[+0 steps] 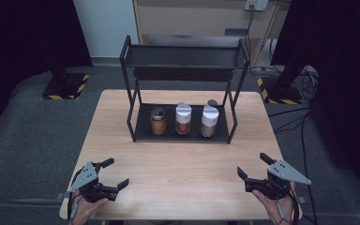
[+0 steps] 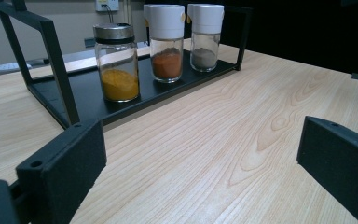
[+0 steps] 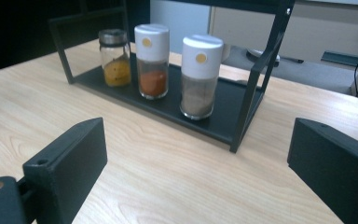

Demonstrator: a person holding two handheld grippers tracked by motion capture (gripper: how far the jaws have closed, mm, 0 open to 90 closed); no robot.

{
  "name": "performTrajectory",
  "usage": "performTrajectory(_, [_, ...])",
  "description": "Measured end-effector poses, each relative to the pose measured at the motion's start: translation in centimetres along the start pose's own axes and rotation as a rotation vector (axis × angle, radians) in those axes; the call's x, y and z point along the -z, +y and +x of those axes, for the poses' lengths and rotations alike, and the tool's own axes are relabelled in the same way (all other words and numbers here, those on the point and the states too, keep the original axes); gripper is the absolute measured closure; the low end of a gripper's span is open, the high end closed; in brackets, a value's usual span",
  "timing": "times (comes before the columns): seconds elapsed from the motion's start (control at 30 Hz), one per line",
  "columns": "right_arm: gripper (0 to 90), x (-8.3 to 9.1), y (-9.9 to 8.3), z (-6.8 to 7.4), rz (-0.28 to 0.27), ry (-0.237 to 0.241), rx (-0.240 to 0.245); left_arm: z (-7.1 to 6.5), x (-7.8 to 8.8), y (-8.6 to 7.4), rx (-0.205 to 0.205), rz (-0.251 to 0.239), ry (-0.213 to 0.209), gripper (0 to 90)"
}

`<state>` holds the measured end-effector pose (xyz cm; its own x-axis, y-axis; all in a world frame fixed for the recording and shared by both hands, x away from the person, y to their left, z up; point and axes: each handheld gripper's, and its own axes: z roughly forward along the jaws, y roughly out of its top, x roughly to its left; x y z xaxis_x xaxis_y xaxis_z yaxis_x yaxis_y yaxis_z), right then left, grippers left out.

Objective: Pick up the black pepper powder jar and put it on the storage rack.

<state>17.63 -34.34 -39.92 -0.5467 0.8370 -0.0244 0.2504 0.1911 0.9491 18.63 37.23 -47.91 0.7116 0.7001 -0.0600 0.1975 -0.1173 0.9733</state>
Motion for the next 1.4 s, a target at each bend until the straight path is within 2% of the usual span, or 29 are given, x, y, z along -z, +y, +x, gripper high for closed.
performTrajectory(0.23, [4.7, -0.4, -1.5, -0.3, 0.027, 0.005, -0.019, 0.1, -0.1, 0.0, 0.001, 0.001, -0.002, 0.4])
performTrajectory(0.43, [4.7, -0.9, -1.9, -0.5, 0.058, 0.0, -0.023, 0.1, -0.1, 0.0, -0.002, -0.002, -0.006, 0.5])
performTrajectory(0.8, [4.8, -1.0, -2.2, -0.5, 0.056, 0.006, -0.012, 0.1, -0.1, -0.1, -0.003, -0.005, -0.014, 0.6])
performTrajectory(1.4, [5.0, -1.1, -2.4, -0.7, 0.056, 0.003, -0.018, 0.2, -0.2, -0.1, -0.004, -0.007, -0.014, 0.8])
